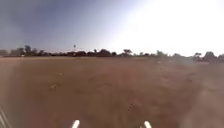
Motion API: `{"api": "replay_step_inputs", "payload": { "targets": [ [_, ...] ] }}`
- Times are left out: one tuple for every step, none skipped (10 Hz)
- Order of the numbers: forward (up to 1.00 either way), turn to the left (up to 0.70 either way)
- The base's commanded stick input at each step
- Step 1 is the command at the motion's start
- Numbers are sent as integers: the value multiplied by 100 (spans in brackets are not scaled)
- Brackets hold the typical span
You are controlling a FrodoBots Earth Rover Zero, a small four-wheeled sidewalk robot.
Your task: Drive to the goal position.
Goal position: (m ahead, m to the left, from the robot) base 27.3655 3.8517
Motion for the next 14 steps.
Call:
{"api": "replay_step_inputs", "payload": {
  "targets": [
    [100, -31],
    [100, -25],
    [100, 0],
    [100, 0],
    [100, 0],
    [100, 0],
    [100, 0],
    [100, 0],
    [100, 0],
    [100, 0],
    [100, 0],
    [100, 0],
    [100, 0],
    [100, 0]
  ]
}}
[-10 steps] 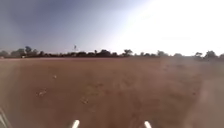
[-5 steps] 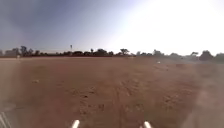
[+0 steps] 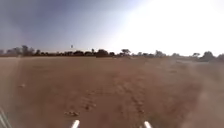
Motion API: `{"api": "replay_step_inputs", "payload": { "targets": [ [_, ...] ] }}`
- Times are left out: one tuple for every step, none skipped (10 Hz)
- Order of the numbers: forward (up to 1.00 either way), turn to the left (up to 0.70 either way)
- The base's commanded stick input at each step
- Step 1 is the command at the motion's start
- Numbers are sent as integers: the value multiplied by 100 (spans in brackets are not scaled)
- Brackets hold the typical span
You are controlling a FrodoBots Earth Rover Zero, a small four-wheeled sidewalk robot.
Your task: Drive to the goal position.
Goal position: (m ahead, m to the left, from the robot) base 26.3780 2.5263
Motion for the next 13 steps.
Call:
{"api": "replay_step_inputs", "payload": {
  "targets": [
    [100, 0],
    [100, 0],
    [100, 0],
    [100, 0],
    [100, 0],
    [100, 0],
    [100, 0],
    [100, 0],
    [100, 0],
    [100, 0],
    [100, 0],
    [100, 0],
    [100, 0]
  ]
}}
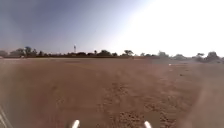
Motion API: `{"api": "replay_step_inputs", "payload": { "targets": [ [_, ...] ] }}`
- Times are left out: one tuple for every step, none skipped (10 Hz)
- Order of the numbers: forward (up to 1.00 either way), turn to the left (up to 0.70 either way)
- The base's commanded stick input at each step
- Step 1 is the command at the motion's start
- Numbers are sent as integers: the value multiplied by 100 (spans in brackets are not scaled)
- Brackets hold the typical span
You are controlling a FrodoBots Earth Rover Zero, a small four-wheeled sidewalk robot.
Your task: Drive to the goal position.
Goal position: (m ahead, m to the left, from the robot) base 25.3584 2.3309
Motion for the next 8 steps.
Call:
{"api": "replay_step_inputs", "payload": {
  "targets": [
    [100, 0],
    [100, 0],
    [100, 0],
    [100, 0],
    [100, 0],
    [100, 0],
    [100, 0],
    [100, 0]
  ]
}}
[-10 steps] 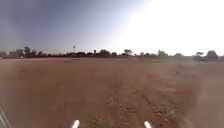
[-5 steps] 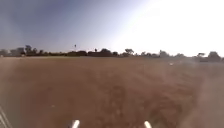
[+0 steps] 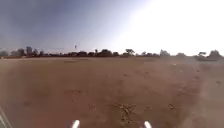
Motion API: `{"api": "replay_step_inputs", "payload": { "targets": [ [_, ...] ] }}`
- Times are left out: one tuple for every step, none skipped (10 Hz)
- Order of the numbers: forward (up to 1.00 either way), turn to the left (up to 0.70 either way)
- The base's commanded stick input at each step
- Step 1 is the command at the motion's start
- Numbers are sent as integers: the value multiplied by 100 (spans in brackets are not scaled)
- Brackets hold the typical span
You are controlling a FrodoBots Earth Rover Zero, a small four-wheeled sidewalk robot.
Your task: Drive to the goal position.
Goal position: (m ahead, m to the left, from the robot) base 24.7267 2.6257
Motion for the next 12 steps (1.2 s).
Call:
{"api": "replay_step_inputs", "payload": {
  "targets": [
    [100, -1],
    [100, -2],
    [100, -2],
    [100, -2],
    [100, -2],
    [100, -2],
    [100, -13],
    [100, -33],
    [100, -38],
    [100, -38],
    [100, -33],
    [100, -3]
  ]
}}
